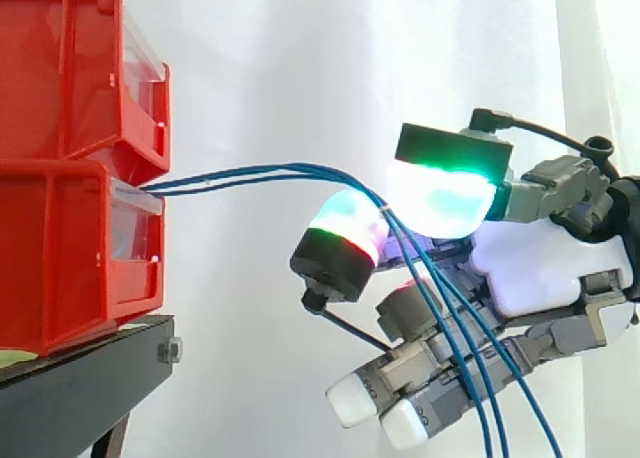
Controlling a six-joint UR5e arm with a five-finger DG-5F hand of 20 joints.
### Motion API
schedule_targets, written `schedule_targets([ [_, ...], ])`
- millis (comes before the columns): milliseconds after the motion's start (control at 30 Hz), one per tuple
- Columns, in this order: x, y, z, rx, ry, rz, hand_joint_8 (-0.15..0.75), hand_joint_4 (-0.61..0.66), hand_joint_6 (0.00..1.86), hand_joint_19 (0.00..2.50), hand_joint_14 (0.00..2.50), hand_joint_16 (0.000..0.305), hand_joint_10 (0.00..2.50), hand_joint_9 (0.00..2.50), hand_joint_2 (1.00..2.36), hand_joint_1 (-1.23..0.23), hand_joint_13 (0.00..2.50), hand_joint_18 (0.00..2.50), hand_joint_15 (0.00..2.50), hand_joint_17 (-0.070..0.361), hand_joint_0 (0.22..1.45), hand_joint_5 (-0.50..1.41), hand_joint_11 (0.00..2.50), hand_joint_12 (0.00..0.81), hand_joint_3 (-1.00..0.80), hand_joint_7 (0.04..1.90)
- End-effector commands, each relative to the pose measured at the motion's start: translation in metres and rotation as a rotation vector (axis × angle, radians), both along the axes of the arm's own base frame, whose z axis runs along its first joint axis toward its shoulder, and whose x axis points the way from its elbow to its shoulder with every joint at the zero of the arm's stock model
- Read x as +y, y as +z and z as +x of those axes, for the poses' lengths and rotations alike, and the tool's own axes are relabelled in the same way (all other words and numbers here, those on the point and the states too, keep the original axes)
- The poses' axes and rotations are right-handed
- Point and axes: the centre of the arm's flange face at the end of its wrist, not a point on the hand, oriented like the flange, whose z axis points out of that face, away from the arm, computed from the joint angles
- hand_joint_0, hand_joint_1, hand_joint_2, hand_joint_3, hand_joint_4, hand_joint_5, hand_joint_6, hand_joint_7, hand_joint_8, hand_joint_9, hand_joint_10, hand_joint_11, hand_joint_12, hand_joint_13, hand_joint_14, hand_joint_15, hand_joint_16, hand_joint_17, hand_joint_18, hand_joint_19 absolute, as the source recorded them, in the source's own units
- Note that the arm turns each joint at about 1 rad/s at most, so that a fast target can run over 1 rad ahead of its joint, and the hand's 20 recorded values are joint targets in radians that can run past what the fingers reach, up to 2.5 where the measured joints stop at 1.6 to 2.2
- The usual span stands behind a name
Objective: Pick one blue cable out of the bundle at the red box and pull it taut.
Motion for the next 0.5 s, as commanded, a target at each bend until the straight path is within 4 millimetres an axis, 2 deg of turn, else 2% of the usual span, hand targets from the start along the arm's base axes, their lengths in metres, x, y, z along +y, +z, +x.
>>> schedule_targets([
  [0, -0.0007, -0.0014, -0.0002, 0.002, -0.001, 0.000, 0.340, -0.07, 0.94, 0.30, 0.01, 0.047, 0.00, 0.93, 1.00, -0.79, 0.60, 0.55, 0.28, 0.106, 0.65, -0.16, 1.07, 0.351, -0.48, 0.85],
  [267, 0.0005, 0.0004, 0.0001, -0.001, 0.001, 0.000, 0.326, -0.06, 0.89, 0.34, 0.01, 0.048, 0.00, 0.95, 1.01, -0.68, 0.60, 0.51, 0.29, 0.108, 0.60, -0.15, 1.05, 0.358, -0.42, 0.86],
  [467, -0.0007, -0.0002, -0.0002, -0.001, -0.001, 0.000, 0.321, -0.07, 0.87, 0.36, 0.01, 0.048, 0.01, 0.96, 1.01, -0.64, 0.59, 0.49, 0.30, 0.108, 0.59, -0.15, 1.04, 0.359, -0.37, 0.87],
])
